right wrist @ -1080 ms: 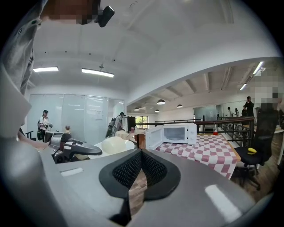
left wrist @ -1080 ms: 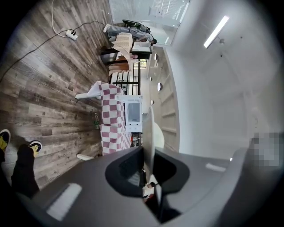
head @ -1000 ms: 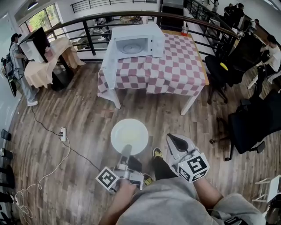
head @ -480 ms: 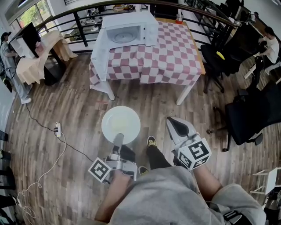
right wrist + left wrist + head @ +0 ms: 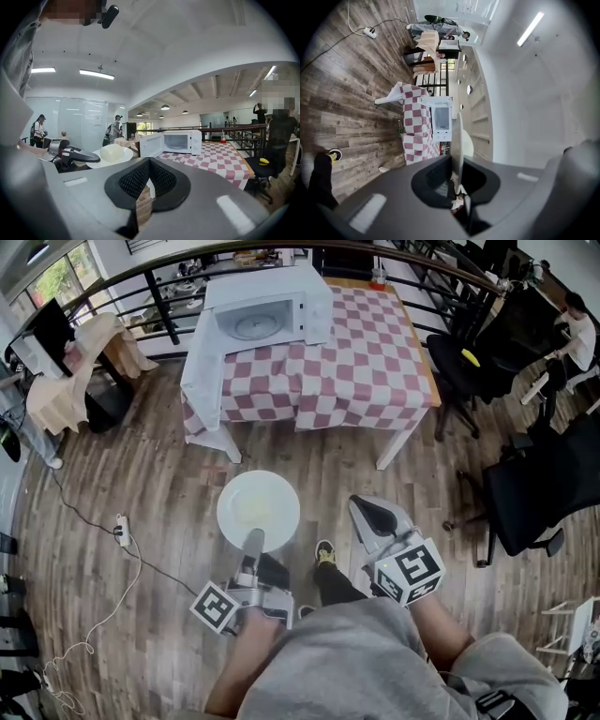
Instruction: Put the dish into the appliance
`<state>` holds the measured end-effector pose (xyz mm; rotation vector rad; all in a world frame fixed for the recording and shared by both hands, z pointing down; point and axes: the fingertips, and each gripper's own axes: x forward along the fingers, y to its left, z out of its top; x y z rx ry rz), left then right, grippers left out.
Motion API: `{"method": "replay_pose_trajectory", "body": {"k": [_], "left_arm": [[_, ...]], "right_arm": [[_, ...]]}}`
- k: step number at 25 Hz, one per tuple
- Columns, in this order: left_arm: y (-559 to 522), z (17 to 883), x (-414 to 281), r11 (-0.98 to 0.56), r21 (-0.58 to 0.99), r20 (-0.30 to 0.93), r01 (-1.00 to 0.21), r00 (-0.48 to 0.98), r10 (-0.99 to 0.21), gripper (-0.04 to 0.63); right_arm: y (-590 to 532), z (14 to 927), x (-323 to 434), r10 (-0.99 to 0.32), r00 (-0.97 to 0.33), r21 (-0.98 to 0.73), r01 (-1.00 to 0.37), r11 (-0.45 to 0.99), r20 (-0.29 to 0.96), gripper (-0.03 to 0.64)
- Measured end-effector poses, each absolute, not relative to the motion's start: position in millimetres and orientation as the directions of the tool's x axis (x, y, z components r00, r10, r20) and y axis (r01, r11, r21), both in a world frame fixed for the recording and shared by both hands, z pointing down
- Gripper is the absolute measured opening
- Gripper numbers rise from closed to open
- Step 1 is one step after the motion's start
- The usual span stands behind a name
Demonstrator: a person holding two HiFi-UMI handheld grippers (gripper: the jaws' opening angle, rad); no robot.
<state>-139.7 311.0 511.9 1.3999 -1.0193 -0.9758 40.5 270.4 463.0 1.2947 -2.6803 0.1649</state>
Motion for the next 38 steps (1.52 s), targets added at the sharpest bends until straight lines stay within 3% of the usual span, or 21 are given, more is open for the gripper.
{"method": "replay_pose_trajectory", "body": {"k": [38], "left_arm": [[87, 489, -93, -0.050, 0.994, -0.022, -0.096, 0.280, -0.960, 0.028]], "right_arm": [[65, 458, 62, -0.719, -0.677, -0.076, -0.734, 0.675, 0.153, -0.002]]}}
